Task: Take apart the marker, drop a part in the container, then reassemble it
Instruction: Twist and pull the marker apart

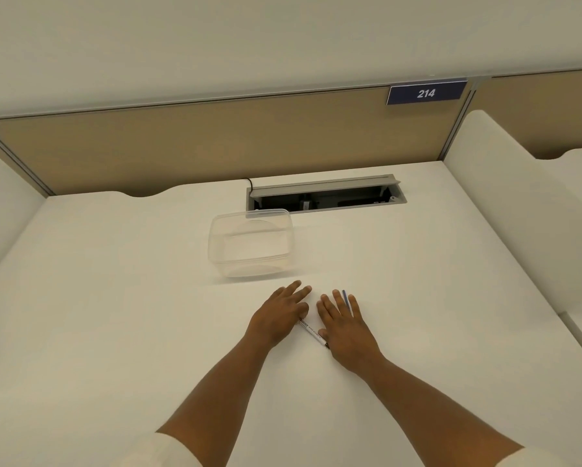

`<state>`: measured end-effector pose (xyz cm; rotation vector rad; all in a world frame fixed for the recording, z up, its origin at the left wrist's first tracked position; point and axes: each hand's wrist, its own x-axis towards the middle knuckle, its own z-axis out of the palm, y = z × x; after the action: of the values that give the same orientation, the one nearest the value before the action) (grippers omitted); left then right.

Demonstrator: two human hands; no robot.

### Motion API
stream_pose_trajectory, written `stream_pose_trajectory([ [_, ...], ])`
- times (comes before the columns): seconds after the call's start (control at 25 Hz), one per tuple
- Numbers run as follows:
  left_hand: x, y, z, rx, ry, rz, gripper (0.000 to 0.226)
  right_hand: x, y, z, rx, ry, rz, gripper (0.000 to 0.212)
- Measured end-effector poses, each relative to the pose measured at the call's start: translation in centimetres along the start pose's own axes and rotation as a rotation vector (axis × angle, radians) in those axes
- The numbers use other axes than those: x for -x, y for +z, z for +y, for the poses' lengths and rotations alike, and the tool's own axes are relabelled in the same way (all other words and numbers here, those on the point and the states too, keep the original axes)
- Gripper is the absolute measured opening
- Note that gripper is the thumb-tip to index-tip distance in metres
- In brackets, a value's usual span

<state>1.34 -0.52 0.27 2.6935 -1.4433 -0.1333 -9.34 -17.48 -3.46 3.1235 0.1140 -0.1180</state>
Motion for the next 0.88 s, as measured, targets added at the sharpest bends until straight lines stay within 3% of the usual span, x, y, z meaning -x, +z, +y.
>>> stream_pose_trajectory([
  [0.16, 0.5, -0.5, -0.8, 0.03, -0.024, 0.033, 0.014, -0.5, -1.3, -0.9, -0.041, -0.063, 0.185, 0.042],
  [0.36, 0.9, -2.3, -1.7, 0.076, -0.117, 0.113, 0.012, -1.5, -3.6, -2.0, -0.193, 0.079, 0.365, 0.023],
  [0.48, 1.7, -3.2, -1.5, 0.122, -0.242, 0.188, 0.009, -2.0, -5.4, -2.3, -0.23, 0.166, 0.369, 0.016],
  [0.72, 3.3, -3.4, -1.3, 0.093, -0.358, 0.184, 0.006, -3.4, -6.2, -2.7, -0.846, 0.554, 0.149, 0.034],
  [0.88, 4.2, -3.6, -1.2, 0.115, -0.374, 0.184, 0.011, -3.6, -6.2, -2.5, -1.194, 0.639, 0.076, 0.043],
])
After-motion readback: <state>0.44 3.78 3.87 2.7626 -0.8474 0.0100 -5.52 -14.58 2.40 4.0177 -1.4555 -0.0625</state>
